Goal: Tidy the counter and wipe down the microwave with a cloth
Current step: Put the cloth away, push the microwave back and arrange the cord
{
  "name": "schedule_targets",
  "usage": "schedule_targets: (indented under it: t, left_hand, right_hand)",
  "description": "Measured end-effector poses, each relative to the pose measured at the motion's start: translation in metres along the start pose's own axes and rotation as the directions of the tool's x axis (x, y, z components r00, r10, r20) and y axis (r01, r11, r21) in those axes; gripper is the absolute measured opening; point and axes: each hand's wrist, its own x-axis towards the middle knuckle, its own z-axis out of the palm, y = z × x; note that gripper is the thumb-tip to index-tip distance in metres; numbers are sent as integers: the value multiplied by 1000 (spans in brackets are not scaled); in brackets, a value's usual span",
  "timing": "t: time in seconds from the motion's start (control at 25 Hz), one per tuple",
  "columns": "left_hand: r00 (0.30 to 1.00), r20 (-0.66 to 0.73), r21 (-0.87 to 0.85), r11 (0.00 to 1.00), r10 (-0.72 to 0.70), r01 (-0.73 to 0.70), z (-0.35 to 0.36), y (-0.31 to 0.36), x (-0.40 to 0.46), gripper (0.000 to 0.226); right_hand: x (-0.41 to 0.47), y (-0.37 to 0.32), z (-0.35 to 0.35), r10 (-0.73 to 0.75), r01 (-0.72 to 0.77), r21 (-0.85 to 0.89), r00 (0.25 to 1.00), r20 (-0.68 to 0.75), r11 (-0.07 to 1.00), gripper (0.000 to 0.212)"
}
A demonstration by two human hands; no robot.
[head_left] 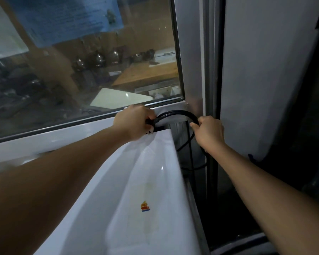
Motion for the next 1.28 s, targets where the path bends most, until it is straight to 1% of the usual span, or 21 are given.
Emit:
schedule_targets:
  t: [0.08,0.16,0.28,0.36,0.48,0.6,0.72,0.8,0.88,0.92,1.0,1.04,1.08,1.12,1.16,1.2,1.24,1.28]
  left_hand:
    - [1000,-15,1,1000,-25,25,-4,-3,-2,19]
    - [998,-51,-6,999,-41,41,-7,-6,-3,21]
    - [993,-98,8,998,-62,64,-2,-8,-4,25]
    - [992,-105,46,996,-66,71,4,-9,-4,27]
    - [992,-119,68,996,-53,61,11,-12,-6,24]
    - [989,-144,69,997,-31,41,17,-14,-9,21]
    - [987,-160,72,997,-13,24,18,-15,-9,21]
    - [986,-166,78,997,-9,22,18,-15,-9,21]
    - [985,-172,91,996,-3,19,18,-14,-9,22]
    - [985,-175,97,995,-2,20,19,-14,-9,22]
    - [983,-183,101,995,-8,27,19,-15,-8,23]
    - [982,-187,99,995,-14,33,19,-15,-8,23]
    - [981,-191,98,994,-20,39,19,-15,-8,24]
    - [981,-192,101,994,-22,42,18,-15,-8,24]
    - [981,-193,106,994,-21,42,17,-14,-8,24]
    - [980,-197,110,993,-17,39,16,-14,-7,24]
    - [979,-206,112,993,-10,34,14,-14,-6,25]
    - [977,-214,113,993,-5,30,12,-13,-5,25]
  right_hand:
    - [0,-5,3,-6,6,82,1000,-11,997,40]
    - [1,-10,10,3,-4,224,1000,3,974,37]
    - [-1,-7,26,51,-80,417,995,82,906,37]
    - [-5,2,39,59,-114,460,990,131,881,30]
    - [-10,14,56,81,-176,463,972,219,869,21]
    - [-10,25,61,80,-212,448,952,294,868,22]
    - [-11,34,58,43,-182,400,942,333,898,25]
    - [-16,36,55,16,-124,322,948,318,938,29]
    - [-23,36,54,-1,-52,205,968,253,977,36]
    - [-25,36,53,5,-32,125,979,206,992,35]
    - [-26,37,50,43,-43,-8,991,130,999,30]
    - [-23,37,51,83,-82,-10,989,122,997,29]
    - [-19,36,52,133,-144,63,981,143,988,28]
    - [-15,33,54,190,-231,211,961,200,950,27]
    - [-12,28,56,232,-328,391,933,274,860,24]
    - [-10,21,58,252,-413,543,903,348,731,18]
    - [-9,17,59,243,-460,636,883,402,620,13]
    - [-8,16,60,229,-477,666,874,428,574,11]
